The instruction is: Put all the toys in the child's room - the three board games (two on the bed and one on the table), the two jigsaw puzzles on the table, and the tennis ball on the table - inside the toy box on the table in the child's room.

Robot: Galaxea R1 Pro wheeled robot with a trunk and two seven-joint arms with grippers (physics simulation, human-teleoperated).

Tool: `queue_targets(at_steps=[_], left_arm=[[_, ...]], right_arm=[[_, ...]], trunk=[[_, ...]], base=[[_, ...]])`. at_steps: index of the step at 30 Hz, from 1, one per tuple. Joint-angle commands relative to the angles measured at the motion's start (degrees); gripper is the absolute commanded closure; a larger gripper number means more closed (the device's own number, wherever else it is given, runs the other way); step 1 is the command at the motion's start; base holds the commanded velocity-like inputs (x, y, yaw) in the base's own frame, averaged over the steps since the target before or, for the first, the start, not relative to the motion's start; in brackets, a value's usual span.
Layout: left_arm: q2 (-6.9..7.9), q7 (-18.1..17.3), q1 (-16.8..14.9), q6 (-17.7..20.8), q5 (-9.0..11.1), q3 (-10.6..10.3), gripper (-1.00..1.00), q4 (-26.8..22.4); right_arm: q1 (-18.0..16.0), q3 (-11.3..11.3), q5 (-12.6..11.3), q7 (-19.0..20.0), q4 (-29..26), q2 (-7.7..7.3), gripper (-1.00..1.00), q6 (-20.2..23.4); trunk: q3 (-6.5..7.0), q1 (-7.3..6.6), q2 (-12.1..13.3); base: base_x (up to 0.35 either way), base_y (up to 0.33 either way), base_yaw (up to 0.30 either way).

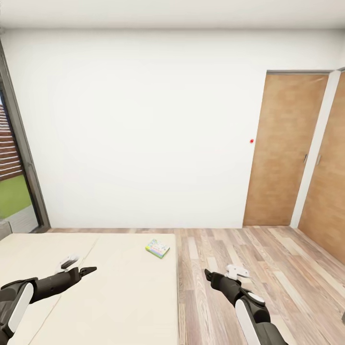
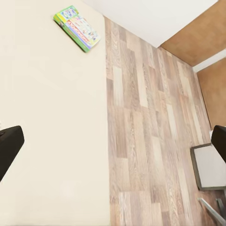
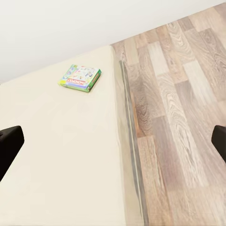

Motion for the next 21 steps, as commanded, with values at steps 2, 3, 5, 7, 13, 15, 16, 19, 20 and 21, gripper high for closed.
queue_targets(at_steps=[2,3,5,7,13,15,16,19,20,21], left_arm=[[-0.01,-0.2,0.0,0.3,0.0,0.1,-1.00,0.0],[-0.01,-0.2,0.0,0.3,0.0,0.1,-1.00,0.0],[-0.01,-0.2,0.0,0.3,0.0,0.1,-1.00,0.0],[-0.01,-0.2,0.0,0.3,0.0,0.1,-1.00,0.0],[-0.01,-0.2,0.0,0.3,0.0,0.1,-1.00,0.0],[-0.01,-0.2,0.0,0.3,0.0,0.1,-1.00,0.0],[-0.01,-0.2,0.0,0.3,0.0,0.1,-1.00,0.0],[-0.01,-0.2,0.0,0.3,0.0,0.1,-1.00,0.0],[-0.01,-0.2,0.0,0.3,0.0,0.1,-1.00,0.0],[-0.01,-0.2,0.0,0.3,0.1,0.1,-1.00,0.0]], right_arm=[[0.0,0.0,-0.6,-0.4,-0.1,0.04,-1.00,0.3],[0.0,0.0,-0.6,-0.4,-0.1,0.04,-1.00,0.3],[0.0,0.0,-0.6,-0.4,-0.1,0.04,-1.00,0.3],[0.0,0.0,-0.6,-0.4,-0.1,0.04,-1.00,0.3],[0.0,0.0,-0.6,-0.4,-0.1,0.04,-1.00,0.4],[0.0,0.0,-0.6,-0.4,-0.1,0.04,-1.00,0.4],[0.0,0.0,-0.6,-0.4,-0.1,0.04,-1.00,0.4],[0.0,0.0,-0.6,-0.4,-0.1,0.04,-1.00,0.4],[0.0,0.0,-0.6,-0.4,-0.1,0.04,-1.00,0.4],[0.0,0.0,-0.6,-0.4,-0.1,0.04,-1.00,0.4]], trunk=[[-0.18,0.02,-0.1],[-0.25,0.02,-0.1],[-0.41,0.02,-0.1],[-0.58,0.02,-0.1],[-1.08,0.02,-0.1],[-1.25,0.02,-0.1],[-1.34,0.02,-0.1],[-1.59,0.02,-0.1],[-1.68,0.02,-0.1],[-1.77,0.02,-0.1]], base=[[-0.001,0.070,0.105],[-0.001,0.096,0.106],[0.000,0.115,0.106],[0.000,0.113,0.106],[0.000,0.059,0.106],[0.000,0.025,0.105],[0.000,0.018,0.105],[0.000,0.012,0.105],[0.000,0.007,0.105],[0.000,0.006,0.105]])
